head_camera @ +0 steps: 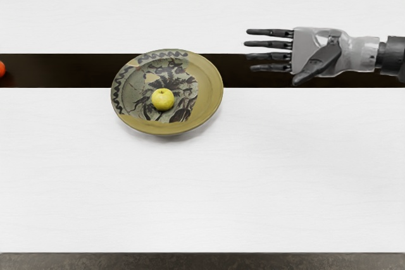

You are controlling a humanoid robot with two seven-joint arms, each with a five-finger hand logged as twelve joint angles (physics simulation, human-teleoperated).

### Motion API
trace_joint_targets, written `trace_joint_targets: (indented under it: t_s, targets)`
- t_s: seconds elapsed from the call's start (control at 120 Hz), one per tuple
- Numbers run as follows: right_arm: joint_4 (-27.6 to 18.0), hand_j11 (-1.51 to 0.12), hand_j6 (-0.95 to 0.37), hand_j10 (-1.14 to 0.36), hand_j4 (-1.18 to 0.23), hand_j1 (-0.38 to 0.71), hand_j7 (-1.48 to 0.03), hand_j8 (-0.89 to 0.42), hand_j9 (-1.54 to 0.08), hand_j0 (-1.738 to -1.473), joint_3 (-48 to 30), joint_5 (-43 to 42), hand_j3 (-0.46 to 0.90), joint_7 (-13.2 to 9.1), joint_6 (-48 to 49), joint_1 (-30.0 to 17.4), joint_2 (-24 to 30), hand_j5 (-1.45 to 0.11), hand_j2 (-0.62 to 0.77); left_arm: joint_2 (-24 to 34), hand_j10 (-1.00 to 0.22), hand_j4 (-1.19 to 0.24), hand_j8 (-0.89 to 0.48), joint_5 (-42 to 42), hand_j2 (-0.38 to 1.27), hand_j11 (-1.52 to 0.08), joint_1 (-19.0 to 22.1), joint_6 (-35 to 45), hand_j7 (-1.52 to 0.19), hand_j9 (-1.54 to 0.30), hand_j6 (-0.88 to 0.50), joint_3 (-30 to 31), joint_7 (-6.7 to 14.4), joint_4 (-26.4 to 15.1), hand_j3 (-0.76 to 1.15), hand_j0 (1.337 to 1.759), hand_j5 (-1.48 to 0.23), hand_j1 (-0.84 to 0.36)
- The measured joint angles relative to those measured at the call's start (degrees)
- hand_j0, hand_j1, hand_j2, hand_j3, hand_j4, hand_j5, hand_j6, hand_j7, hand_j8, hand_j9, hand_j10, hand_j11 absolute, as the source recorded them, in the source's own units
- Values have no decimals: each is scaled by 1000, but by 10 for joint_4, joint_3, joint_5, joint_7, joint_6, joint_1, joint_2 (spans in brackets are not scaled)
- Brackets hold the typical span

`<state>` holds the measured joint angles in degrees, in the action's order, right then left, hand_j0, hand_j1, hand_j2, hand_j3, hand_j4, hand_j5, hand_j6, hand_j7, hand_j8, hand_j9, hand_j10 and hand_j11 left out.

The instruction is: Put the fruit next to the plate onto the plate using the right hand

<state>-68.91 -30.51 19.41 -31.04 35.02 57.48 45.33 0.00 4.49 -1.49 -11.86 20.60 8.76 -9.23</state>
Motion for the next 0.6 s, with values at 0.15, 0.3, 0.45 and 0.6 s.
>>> trace_joint_targets:
  t_s: [0.15, 0.3, 0.45, 0.6]
  targets:
    - [-12, -53, -38, -39, -39, -300, -53, -38, -53, -1658, 2, 19, 0, -1, 0, -17, 35, -53, -8, 0, -233, -233, -233, 0, 47, -303, 0, 0, -303, -303, -233, 0, 0, 0, 0, 1658, -303, 69]
    - [-42, -52, -36, -38, -37, -301, -52, -37, -52, -1658, 4, 39, 0, -1, 0, -28, 78, -52, -8, 0, -233, -233, -233, 0, 47, -303, 0, 0, -303, -303, -233, 0, 0, 0, 0, 1658, -303, 69]
    - [-74, -51, -35, -37, -36, -302, -51, -36, -51, -1658, 4, 60, 0, -1, 0, -46, 129, -50, -8, 0, -233, -233, -233, 0, 47, -303, 0, 0, -303, -303, -233, 0, 0, 0, 0, 1658, -303, 69]
    - [-95, -50, -33, -36, -35, -303, -50, -34, -50, -1658, 5, 70, 0, -1, 0, -59, 160, -50, -7, 0, -233, -233, -233, 0, 47, -304, 1, 0, -303, -304, -233, 0, 0, -1, 0, 1658, -303, 69]
